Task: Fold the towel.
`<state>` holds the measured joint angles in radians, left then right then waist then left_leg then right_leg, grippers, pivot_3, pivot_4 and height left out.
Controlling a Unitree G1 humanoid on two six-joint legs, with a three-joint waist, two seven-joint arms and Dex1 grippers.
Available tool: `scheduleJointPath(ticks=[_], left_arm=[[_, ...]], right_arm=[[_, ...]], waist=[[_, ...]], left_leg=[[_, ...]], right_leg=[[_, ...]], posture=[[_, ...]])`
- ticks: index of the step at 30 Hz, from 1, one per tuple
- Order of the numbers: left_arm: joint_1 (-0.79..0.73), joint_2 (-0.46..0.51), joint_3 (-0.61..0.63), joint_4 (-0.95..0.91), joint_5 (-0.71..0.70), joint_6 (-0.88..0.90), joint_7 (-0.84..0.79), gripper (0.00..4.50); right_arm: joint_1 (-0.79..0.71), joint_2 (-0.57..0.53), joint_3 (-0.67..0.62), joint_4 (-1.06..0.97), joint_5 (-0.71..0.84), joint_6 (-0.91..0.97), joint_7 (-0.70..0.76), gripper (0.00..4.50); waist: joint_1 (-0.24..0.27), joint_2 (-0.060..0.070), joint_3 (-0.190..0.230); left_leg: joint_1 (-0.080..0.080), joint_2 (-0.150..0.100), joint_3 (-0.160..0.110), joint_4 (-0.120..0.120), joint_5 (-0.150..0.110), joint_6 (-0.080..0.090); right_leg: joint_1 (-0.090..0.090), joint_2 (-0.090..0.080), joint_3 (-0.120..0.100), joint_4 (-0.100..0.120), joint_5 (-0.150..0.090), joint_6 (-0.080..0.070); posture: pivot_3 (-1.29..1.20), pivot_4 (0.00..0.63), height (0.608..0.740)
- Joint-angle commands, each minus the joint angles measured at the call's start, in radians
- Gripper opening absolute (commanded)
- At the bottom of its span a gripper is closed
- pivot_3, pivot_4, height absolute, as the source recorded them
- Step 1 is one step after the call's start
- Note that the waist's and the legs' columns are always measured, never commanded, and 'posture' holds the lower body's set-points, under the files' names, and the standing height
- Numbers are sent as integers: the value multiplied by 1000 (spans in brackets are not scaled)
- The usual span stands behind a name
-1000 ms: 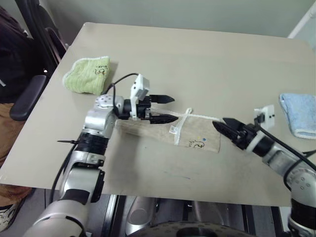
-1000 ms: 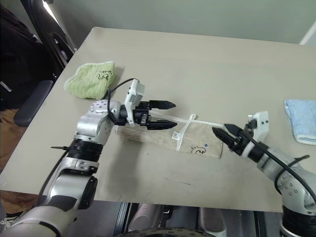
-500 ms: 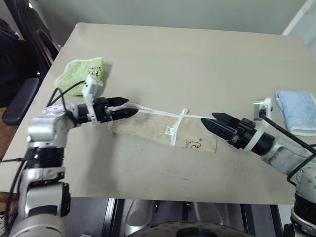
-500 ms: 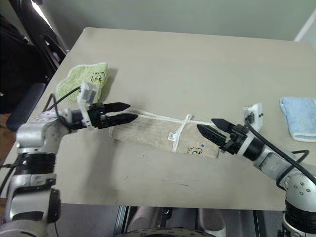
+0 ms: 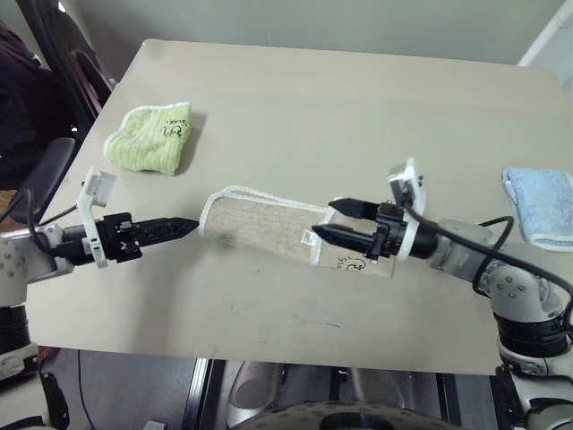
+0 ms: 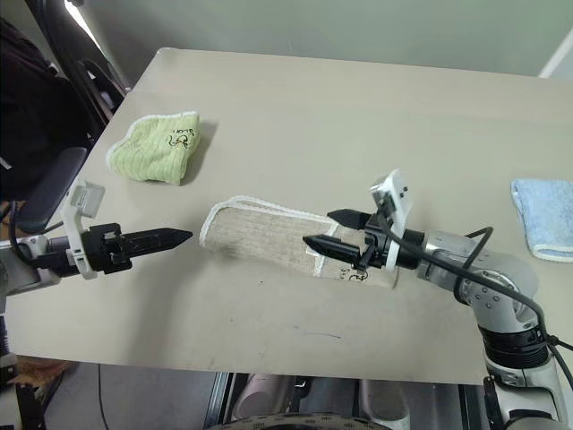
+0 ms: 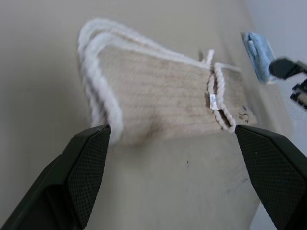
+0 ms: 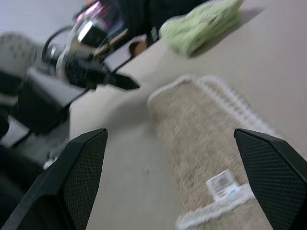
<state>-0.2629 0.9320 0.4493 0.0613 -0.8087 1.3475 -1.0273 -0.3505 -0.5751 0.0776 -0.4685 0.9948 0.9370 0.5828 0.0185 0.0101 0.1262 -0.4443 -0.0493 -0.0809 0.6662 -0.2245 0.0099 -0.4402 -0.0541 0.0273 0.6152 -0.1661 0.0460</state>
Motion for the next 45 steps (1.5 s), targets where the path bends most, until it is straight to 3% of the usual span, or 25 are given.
scheduleJointPath(ticks=[1, 6, 10, 25, 36, 45], left_arm=[[3, 10, 52, 62, -20, 16, 17, 4500], [10, -10, 28, 108, -1, 10, 56, 4500], [-36, -99, 23, 158, -14, 68, 132, 4500], [-267, -274, 52, 306, -9, 171, 295, 4500], [-289, -261, 63, 353, 10, 132, 319, 4500], [-276, -264, 72, 335, -5, 131, 332, 1608]], right_arm=[[-19, -30, 17, -23, -57, -59, 97, 4458], [-10, -133, 99, -45, -199, -108, 203, 4458], [-8, -129, 109, -38, -273, -139, 179, 4458], [45, -38, 7, -61, -265, -91, 74, 4458], [70, -24, -20, -75, -274, -82, 48, 4458], [69, -20, -21, -70, -283, -86, 43, 4500]], waist=[[0, 0, 0], [0, -1, 0], [-1, -1, 0], [9, -4, 0], [9, -5, 0], [9, -5, 0]], left_leg=[[0, 0, 0, 0, 0, -1], [1, 1, 0, 0, 2, -3], [3, 1, 1, -1, 2, -4], [9, 2, 1, -2, 8, -2], [10, 2, 1, -2, 11, 1], [10, 4, 1, -2, 11, 1]], right_leg=[[-1, 0, 0, 1, 0, -1], [-1, 0, 0, 6, -1, -3], [-1, 0, 0, 9, -2, -5], [4, 1, 0, 12, -3, -6], [4, 2, 0, 12, -4, -5], [4, 4, 0, 11, -4, -5]], posture=[[0, 150, 733], [0, 150, 733], [0, 150, 733], [0, 150, 733], [0, 150, 733], [0, 150, 733]])
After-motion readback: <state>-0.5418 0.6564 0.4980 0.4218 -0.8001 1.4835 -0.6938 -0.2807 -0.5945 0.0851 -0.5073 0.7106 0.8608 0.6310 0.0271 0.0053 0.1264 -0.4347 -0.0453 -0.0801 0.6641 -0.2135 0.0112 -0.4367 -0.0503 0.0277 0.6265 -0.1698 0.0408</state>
